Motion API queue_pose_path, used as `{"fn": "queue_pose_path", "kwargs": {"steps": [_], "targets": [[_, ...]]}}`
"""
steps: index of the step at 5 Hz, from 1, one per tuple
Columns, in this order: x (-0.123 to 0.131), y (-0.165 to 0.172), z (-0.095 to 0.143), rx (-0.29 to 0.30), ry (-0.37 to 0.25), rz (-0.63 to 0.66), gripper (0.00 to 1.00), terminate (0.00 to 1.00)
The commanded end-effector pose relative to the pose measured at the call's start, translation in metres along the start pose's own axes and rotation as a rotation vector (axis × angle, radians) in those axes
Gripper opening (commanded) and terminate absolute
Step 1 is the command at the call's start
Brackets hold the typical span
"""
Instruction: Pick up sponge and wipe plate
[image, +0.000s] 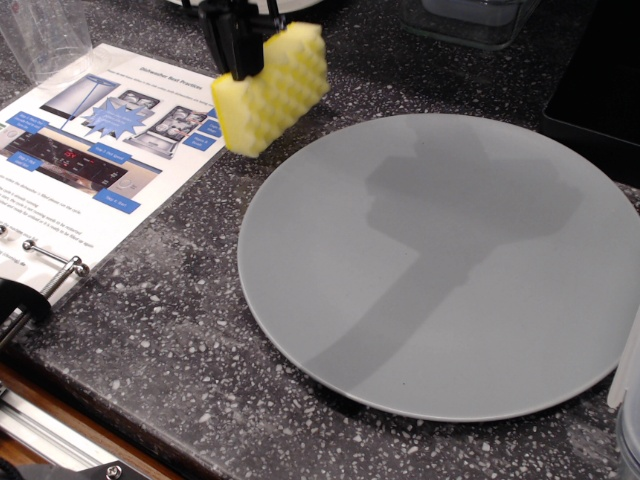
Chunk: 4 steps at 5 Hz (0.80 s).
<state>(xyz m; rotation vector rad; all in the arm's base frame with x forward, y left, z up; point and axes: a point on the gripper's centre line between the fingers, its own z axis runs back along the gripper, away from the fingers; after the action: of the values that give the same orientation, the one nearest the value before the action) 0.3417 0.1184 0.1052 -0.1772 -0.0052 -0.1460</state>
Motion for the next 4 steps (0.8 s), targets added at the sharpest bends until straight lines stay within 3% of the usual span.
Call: {"fn": "queue_pose_path", "kwargs": {"steps": [1,2,3,4], "targets": [[-0.023,-0.047,0.047,0.032,-0.141,-0.236,0.00,0.00],[-0.042,-0.063,0.020,0.125,-0.148,-0.299,0.00,0.00],[-0.039,-0.065,0.002,0.236,-0.118,-0.293,0.00,0.00],[-0.035,-0.070,-0.010,0.274,-0.097,-0.303,0.00,0.00]]}}
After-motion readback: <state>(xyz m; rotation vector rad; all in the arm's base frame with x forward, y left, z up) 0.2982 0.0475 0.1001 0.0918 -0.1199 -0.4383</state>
